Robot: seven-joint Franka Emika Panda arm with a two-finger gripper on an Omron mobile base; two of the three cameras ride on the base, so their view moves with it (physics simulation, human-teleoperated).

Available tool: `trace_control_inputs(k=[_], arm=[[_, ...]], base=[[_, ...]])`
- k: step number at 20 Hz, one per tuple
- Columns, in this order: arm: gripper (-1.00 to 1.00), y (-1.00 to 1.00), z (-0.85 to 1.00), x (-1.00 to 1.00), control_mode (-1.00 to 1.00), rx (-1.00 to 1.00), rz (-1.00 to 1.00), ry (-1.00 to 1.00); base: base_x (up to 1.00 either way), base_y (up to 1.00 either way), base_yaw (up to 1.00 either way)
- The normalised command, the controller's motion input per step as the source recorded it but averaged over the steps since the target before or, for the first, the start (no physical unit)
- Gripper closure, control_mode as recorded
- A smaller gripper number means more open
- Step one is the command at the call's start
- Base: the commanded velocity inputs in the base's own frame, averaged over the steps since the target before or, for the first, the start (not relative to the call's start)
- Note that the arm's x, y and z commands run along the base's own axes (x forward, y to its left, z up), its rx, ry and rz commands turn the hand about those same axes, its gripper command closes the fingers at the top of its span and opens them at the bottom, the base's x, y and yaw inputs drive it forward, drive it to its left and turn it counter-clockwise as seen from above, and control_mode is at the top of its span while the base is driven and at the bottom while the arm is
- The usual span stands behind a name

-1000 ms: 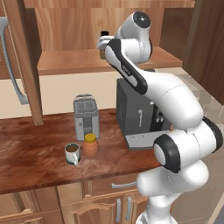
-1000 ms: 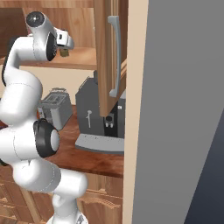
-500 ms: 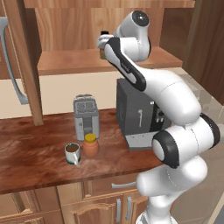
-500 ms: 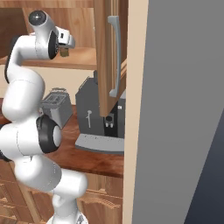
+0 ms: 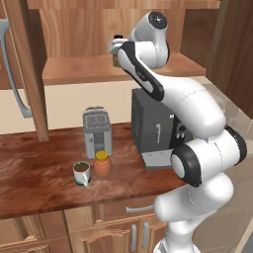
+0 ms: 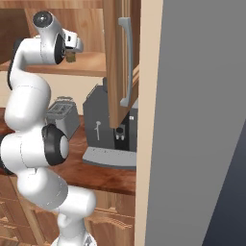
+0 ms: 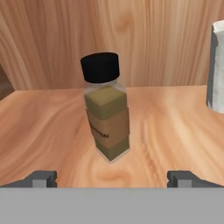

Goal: Pick the cinnamon and honey bottle from the cabinet and place them next to the mug.

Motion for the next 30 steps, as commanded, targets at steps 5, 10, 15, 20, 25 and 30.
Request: trace_control_inputs(k=[5, 10, 15, 20, 25, 30], arm=[[-1.0, 0.01, -0.01, 0.01, -1.0, 0.0, 0.0, 0.0], [-1.0, 0.01, -0.03, 0.03, -1.0, 0.0, 0.0, 0.0], [-1.0, 0.03, -0.06, 0.01, -1.0, 0.0, 0.0, 0.0], [-1.0, 0.02, -0.05, 0.01, -1.0, 0.0, 0.0, 0.0], [-1.0, 0.04, -0.04, 0.05, -1.0, 0.0, 0.0, 0.0], [-1.0, 0.04, 0.0, 0.22, -1.0, 0.0, 0.0, 0.0]], base=[[0.0, 0.0, 0.0], [0.0, 0.0, 0.0], [0.0, 0.0, 0.0], [0.0, 0.0, 0.0], [0.0, 0.0, 0.0], [0.0, 0.0, 0.0]])
